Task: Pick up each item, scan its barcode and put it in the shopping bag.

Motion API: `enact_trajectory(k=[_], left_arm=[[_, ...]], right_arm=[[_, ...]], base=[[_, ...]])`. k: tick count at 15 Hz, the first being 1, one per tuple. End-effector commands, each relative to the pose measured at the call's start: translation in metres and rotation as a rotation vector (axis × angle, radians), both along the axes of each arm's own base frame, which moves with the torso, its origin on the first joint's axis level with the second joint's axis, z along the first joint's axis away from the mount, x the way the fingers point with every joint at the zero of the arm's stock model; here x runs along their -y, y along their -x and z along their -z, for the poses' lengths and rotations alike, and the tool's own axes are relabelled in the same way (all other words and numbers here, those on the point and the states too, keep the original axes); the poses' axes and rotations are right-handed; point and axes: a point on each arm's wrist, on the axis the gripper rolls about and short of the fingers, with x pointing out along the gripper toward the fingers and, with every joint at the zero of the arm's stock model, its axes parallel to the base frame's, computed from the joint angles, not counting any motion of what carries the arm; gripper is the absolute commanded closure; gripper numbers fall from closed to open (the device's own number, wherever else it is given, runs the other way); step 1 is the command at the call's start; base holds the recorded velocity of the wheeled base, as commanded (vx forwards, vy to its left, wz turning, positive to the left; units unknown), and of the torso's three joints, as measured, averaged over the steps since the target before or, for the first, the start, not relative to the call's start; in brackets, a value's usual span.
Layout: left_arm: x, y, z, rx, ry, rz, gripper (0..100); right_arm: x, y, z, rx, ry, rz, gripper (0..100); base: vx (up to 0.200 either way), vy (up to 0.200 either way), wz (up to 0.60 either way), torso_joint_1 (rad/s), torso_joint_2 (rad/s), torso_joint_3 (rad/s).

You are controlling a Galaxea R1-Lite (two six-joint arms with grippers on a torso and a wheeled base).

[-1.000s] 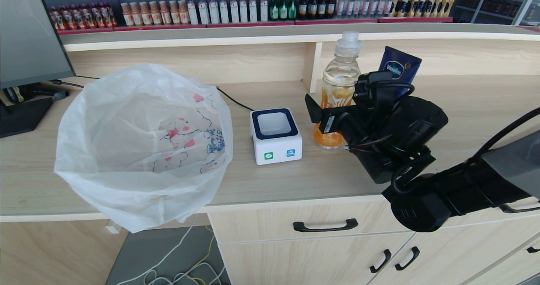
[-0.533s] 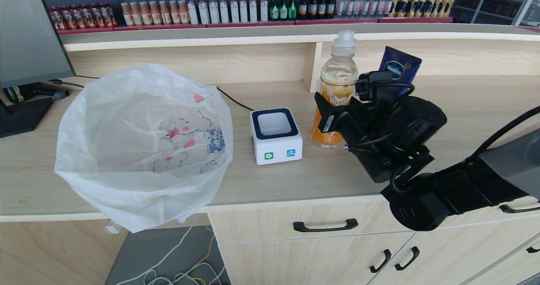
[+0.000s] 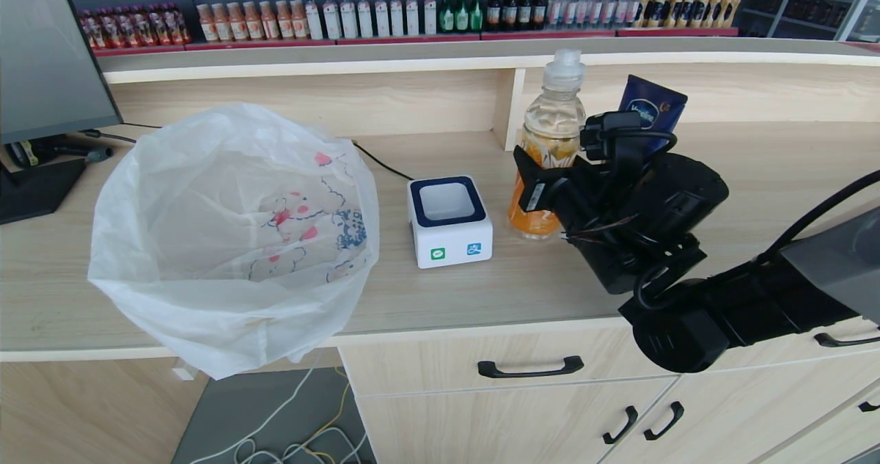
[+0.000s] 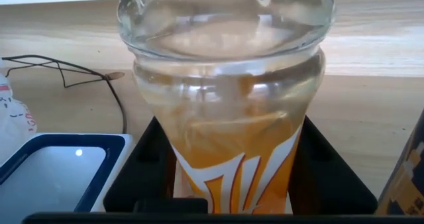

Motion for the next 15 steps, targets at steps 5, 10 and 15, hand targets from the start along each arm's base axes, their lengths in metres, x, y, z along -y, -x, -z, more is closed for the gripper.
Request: enact_trajectory(k=[5,10,15], left_arm=[[0.000,0.000,0.000,0.000,0.000,0.000,0],[0.000,0.000,0.000,0.000,0.000,0.002,0],[0.000,0.000,0.000,0.000,0.000,0.000,0]], right_arm=[[0.007,0.022,-0.020,0.033,-0.021,-0.014,100],[0.020,0.066,-0.019,-0.009,0.012,-0.067,100],[0.056,0.122,-0.023,-0.020,0.030,-0.088,100]], base=[[0.000,0.000,0.00,0.000,0.00,0.000],[0.000,0.000,0.00,0.000,0.00,0.000],[0.000,0.000,0.00,0.000,0.00,0.000]])
